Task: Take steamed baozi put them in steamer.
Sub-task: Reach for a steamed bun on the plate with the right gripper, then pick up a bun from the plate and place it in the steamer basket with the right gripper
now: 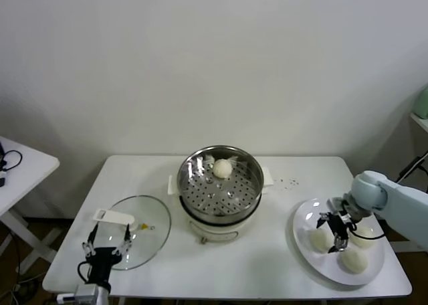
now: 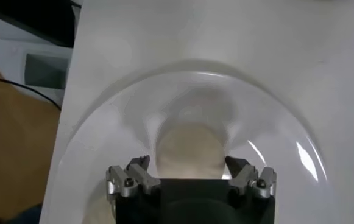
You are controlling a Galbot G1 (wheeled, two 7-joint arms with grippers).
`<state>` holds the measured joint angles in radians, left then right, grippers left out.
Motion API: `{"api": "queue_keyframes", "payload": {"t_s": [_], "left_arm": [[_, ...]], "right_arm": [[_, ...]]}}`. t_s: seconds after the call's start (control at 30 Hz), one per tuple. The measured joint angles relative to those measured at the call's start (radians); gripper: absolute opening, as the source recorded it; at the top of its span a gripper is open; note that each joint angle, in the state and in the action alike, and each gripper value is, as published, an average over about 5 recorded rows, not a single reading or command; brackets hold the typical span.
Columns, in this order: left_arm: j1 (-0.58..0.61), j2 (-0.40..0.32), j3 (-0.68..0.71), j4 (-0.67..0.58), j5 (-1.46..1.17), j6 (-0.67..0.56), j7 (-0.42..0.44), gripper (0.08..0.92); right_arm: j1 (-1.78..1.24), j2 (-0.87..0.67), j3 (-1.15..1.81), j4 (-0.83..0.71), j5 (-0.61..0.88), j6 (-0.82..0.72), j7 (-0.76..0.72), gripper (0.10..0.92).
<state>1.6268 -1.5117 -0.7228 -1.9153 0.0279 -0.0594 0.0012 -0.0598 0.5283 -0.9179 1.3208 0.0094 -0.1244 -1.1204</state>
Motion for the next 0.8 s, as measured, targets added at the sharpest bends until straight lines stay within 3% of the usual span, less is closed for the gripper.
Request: {"api": "queue_keyframes", "payload": {"t_s": [0.23, 0.8], "left_arm": [[-0.001, 0.0, -0.002, 0.0, 0.0, 0.001, -0.001, 0.823], [0.007, -0.001, -0.004, -0.012, -0.001, 0.001, -0.002, 0.823]], "right_arm": [[-0.001, 0.017, 0.004, -0.012, -0.003, -0.002, 0.0, 0.695], [0.089, 0.0, -0.026, -0.021, 0.109, -0.038, 0.001, 0.67]]}}
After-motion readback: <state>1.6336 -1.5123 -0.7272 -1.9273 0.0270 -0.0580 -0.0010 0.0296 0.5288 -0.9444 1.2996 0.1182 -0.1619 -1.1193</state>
